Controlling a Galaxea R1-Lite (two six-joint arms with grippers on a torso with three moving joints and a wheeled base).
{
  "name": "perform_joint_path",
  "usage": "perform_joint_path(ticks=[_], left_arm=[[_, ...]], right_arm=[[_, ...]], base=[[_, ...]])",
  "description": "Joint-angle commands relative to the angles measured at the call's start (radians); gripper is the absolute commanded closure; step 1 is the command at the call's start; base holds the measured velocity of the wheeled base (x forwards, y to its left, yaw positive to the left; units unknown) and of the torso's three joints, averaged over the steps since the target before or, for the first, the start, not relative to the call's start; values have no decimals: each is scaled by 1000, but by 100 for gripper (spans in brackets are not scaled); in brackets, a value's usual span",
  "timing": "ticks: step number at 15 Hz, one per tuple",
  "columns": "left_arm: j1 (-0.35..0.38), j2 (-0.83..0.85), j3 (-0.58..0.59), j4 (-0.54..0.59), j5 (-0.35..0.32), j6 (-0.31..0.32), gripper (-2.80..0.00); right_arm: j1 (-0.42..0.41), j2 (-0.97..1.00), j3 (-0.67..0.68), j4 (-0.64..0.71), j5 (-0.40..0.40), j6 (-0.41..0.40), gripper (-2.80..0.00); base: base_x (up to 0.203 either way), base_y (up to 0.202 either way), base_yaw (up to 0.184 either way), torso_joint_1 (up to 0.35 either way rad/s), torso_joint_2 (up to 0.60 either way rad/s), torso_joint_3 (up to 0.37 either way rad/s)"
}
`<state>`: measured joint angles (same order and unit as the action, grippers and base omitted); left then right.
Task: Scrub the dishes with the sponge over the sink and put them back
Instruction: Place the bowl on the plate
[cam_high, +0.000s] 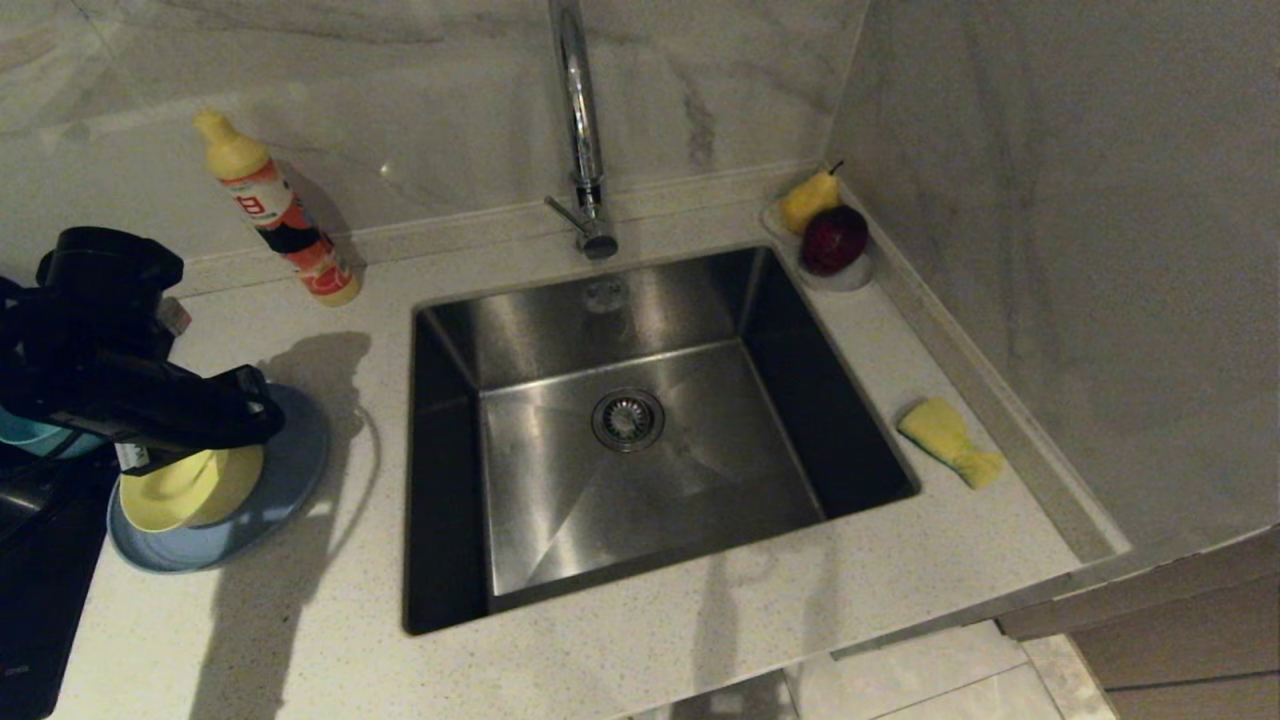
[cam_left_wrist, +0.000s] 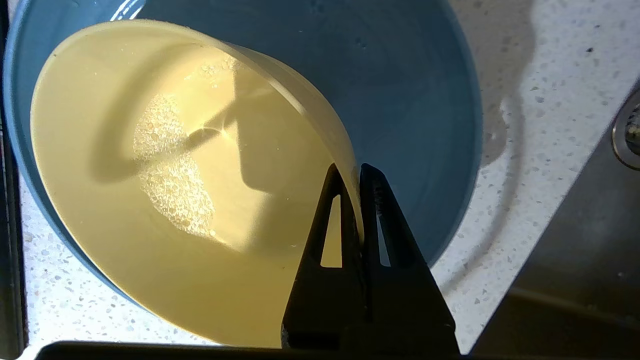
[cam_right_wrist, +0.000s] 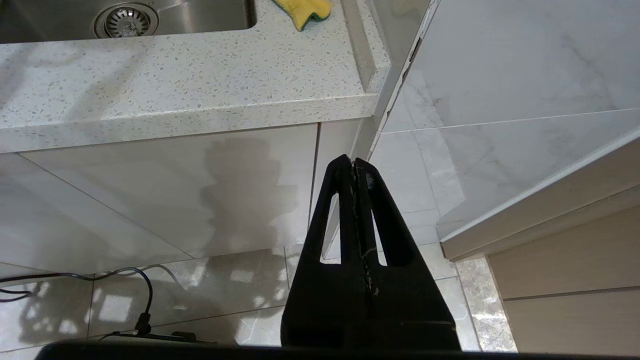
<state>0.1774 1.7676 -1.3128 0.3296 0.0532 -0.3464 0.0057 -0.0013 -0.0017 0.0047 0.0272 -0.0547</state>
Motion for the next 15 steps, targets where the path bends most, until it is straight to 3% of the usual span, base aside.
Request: perform_joint_path(ticks=[1,5,6,11,13,15], left_arm=[[0,16,-5,2,0,-6,0],[0,21,-10,3,-5,-12,0],[0,21,-9,2,-10,-11,-280],[0,3,-15,-6,-18,-17,-280],[0,-29,-34,-11,-24,-61,-280],[0,-102,-48,7,-85,-91,-280]], right_arm=[[0,-2,0,0,0,-1,0],[0,-1,0,0,0,-1,0],[0,0,0,0,0,-1,0],[0,-2,0,0,0,-2,0],[0,-2,0,0,0,-1,0],[0,-1,0,0,0,-1,0]], base=[[0,0,0,0,0,0],[0,0,0,0,0,0],[0,0,0,0,0,0],[0,0,0,0,0,0],[0,0,0,0,0,0],[0,0,0,0,0,0]])
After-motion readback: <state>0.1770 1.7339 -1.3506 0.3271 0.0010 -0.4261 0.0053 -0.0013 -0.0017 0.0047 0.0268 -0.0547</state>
